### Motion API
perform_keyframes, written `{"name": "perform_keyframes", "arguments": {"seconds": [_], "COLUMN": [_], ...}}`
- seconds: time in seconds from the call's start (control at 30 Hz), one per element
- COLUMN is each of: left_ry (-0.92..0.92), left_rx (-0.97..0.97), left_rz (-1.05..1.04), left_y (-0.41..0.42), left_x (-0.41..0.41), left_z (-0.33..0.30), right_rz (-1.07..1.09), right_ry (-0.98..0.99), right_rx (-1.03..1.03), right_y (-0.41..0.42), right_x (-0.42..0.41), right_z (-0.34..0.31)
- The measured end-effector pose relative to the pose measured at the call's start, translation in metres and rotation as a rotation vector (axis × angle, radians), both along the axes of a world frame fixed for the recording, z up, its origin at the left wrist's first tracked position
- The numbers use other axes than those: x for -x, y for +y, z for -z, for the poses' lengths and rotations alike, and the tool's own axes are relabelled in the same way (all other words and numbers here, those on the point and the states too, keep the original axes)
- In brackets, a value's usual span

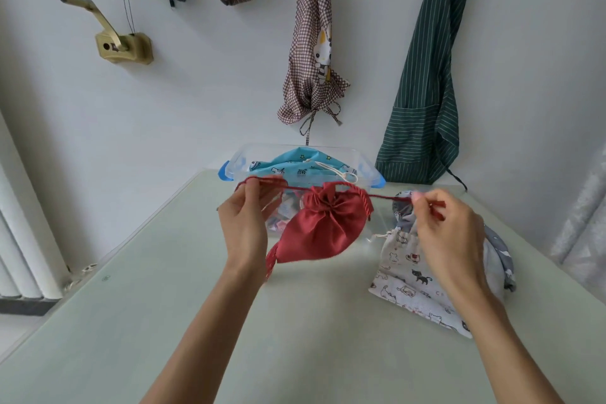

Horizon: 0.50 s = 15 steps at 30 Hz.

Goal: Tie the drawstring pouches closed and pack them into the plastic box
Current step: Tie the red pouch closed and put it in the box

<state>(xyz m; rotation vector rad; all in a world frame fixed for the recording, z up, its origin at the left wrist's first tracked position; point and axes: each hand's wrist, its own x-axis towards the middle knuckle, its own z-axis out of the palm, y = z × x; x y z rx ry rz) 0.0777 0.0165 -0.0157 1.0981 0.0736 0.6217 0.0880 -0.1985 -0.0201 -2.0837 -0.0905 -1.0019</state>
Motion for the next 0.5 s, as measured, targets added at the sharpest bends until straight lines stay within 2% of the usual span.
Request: {"name": "perform_keyframes", "arguments": {"seconds": [0.07, 0.13, 0.2, 0.27, 0.37, 0.43, 0.5], "left_ry": [-0.106, -0.078, 0.147, 0.429, 0.701, 0.8, 0.9], "left_rx": [0.019, -0.005, -0.119, -0.301, -0.769, -1.027, -1.086], "left_rz": [0.003, 0.039, 0.122, 0.178, 0.171, 0.181, 0.29], "left_y": [0.0, 0.007, 0.016, 0.025, 0.035, 0.04, 0.042], "left_x": [0.001, 0.001, 0.001, 0.004, 0.009, 0.012, 0.018], "left_z": [-0.004, -0.003, 0.004, 0.02, 0.043, 0.047, 0.041], "right_rz": [-0.098, -0.219, -0.325, -0.355, -0.4, -0.45, -0.477], "right_ry": [-0.142, -0.07, 0.252, 0.654, 1.094, 1.185, 1.149], "right_rx": [-0.011, 0.001, 0.07, 0.26, 0.49, 0.571, 0.611], "right_y": [0.002, -0.005, -0.019, -0.033, -0.035, -0.028, -0.023], "right_x": [0.004, 0.002, -0.001, -0.001, 0.009, 0.018, 0.024], "right_z": [-0.007, -0.006, -0.002, 0.005, 0.013, 0.014, 0.015]}}
